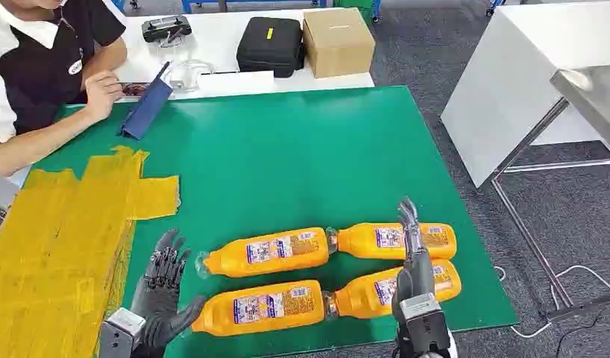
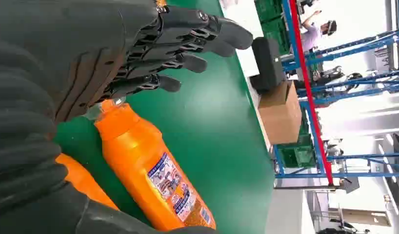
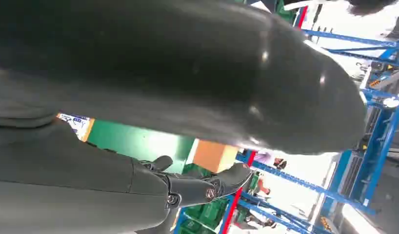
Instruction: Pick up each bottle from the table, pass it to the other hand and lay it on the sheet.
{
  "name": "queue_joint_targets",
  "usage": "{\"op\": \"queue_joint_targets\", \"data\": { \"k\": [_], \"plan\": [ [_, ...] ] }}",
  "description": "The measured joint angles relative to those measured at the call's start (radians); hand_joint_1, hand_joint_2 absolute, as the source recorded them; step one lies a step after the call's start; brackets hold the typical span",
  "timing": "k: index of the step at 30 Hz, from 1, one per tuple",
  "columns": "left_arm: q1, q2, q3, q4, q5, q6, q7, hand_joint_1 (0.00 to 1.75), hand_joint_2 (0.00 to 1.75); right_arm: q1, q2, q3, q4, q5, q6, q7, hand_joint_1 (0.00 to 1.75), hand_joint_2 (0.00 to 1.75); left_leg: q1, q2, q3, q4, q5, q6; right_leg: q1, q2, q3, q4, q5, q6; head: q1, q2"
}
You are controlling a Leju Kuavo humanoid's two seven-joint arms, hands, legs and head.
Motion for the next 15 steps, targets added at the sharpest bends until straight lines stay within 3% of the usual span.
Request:
{"op": "queue_joint_targets", "data": {
  "k": [15],
  "plan": [
    [0.000,0.000,0.000,0.000,0.000,0.000,0.000,0.00,1.75,0.000,0.000,0.000,0.000,0.000,0.000,0.000,0.00,0.00,0.000,0.000,0.000,0.000,0.000,0.000,0.000,0.000,0.000,0.000,0.000,0.000,0.000,0.000]
  ]
}}
